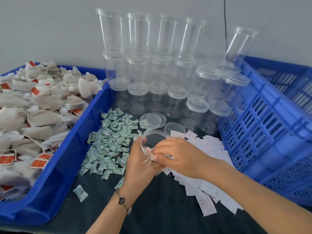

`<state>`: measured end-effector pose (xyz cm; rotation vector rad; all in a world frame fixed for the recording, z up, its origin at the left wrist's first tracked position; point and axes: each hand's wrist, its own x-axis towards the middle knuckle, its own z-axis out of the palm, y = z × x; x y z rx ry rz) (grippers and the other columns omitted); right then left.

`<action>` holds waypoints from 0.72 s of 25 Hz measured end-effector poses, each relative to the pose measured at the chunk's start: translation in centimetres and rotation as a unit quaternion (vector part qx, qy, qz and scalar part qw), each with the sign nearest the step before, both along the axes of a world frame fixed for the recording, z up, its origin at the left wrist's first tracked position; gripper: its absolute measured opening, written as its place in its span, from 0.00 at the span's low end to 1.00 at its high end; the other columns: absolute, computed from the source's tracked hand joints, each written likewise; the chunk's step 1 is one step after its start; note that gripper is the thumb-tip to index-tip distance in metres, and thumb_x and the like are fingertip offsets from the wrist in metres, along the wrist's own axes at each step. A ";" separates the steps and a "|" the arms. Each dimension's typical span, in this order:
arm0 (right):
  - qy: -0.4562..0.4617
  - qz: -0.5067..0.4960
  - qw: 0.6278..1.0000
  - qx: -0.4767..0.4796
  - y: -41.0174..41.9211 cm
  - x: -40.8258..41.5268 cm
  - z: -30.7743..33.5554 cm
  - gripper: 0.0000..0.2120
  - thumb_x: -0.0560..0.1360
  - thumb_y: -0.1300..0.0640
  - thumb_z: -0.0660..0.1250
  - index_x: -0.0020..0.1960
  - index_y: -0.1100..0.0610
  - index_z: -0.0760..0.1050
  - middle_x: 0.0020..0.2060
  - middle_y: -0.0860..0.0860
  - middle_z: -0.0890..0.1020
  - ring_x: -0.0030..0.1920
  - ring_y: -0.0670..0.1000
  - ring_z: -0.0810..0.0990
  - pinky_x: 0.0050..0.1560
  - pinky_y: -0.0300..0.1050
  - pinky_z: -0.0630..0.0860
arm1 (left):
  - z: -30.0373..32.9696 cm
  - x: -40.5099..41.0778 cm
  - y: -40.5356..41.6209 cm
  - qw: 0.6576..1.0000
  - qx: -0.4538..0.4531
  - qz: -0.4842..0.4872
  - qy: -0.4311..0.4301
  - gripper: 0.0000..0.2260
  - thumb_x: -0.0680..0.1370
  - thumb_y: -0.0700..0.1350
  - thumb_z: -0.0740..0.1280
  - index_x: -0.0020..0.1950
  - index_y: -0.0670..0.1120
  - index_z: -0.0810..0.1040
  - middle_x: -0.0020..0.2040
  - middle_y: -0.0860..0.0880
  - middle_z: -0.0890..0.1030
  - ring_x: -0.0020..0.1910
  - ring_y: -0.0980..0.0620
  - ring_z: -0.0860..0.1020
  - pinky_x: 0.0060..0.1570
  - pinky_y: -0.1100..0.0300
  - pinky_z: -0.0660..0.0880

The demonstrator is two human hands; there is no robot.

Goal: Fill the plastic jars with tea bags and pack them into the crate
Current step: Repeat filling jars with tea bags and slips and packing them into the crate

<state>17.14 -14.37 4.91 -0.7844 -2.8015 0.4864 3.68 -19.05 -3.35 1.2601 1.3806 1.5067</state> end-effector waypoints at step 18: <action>0.075 -0.284 0.956 0.001 4.3 0.5 -0.5 0.11 0.78 0.53 0.60 0.47 0.57 0.79 0.42 0.52 0.83 0.43 0.54 0.81 0.46 0.50 0.78 | -1.1 -1.9 0.1 0.991 -0.053 0.071 0.098 0.34 0.53 0.63 0.78 0.53 0.67 0.64 0.54 0.68 0.72 0.54 0.72 0.72 0.50 0.68 0.70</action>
